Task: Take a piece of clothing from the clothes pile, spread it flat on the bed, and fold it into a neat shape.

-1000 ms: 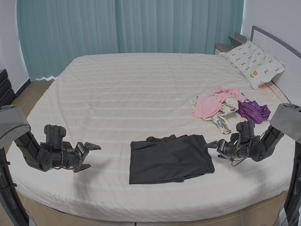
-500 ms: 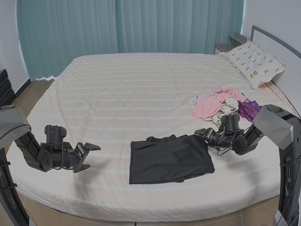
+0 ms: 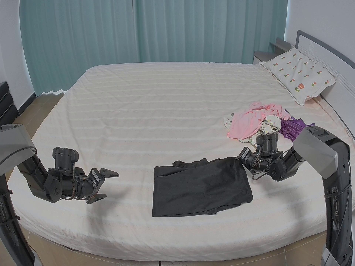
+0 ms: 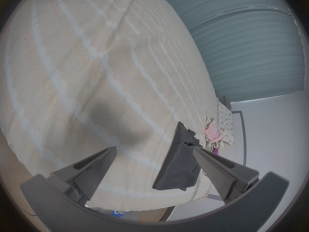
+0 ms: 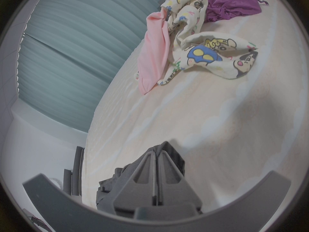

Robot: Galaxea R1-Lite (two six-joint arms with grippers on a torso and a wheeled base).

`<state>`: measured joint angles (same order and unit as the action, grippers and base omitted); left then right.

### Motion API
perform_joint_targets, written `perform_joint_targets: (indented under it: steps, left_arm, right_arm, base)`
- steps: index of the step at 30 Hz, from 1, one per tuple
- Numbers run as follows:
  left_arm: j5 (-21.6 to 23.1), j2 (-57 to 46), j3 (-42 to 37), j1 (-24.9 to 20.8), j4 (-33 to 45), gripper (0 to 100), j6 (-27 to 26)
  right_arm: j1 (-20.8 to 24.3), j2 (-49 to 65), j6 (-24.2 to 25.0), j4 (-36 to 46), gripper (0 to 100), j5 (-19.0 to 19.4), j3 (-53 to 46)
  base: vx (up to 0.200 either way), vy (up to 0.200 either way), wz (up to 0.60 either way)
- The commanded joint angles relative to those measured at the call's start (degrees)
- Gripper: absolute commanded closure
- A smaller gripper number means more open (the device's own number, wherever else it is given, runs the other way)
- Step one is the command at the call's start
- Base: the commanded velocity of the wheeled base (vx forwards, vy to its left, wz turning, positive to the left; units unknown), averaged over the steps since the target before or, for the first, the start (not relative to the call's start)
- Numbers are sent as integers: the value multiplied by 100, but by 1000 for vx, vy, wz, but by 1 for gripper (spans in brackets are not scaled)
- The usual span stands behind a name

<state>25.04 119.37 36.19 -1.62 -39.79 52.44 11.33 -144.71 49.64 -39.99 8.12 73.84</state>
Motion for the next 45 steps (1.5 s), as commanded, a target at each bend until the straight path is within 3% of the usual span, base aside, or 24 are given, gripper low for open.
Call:
perform_joint_targets:
  steps: [1,13,14,23,31,35,37,39,45]
  left_arm:
    - [1,7,2,-5,-2,0,11]
    - [1,7,2,4,-2,0,11]
    - [1,7,2,4,-2,0,11]
    - [1,7,2,4,-2,0,3]
    - [1,-1,-25,-5,-2,0,-6]
    - [-8,16,2,-31,-2,0,-6]
    - [-8,16,10,-49,-2,0,-15]
    - [-8,16,2,-49,-2,0,-15]
    - [-34,7,10,-75,-2,0,-15]
  right_arm:
    - [-51,-4,28,-9,100,-109,25]
    - [-131,-22,151,-18,100,-153,-27]
    - [-131,-22,151,-18,0,-153,-27]
    - [-306,690,134,-27,0,-118,-713]
    - [-280,1692,169,-484,0,-162,-2603]
    - [-166,1868,248,-959,0,-372,-3385]
    - [-69,1745,538,-1336,0,-592,-3648]
    - [-43,1587,1162,-1943,0,-689,-3851]
    - [-43,1446,1250,-2189,0,-654,-4035]
  base:
    - [0,0,0]
    - [0,0,0]
    - [0,0,0]
    - [0,0,0]
    - [0,0,0]
    - [0,-50,0]
    - [0,-200,0]
    - [0,-200,0]
    - [0,-200,0]
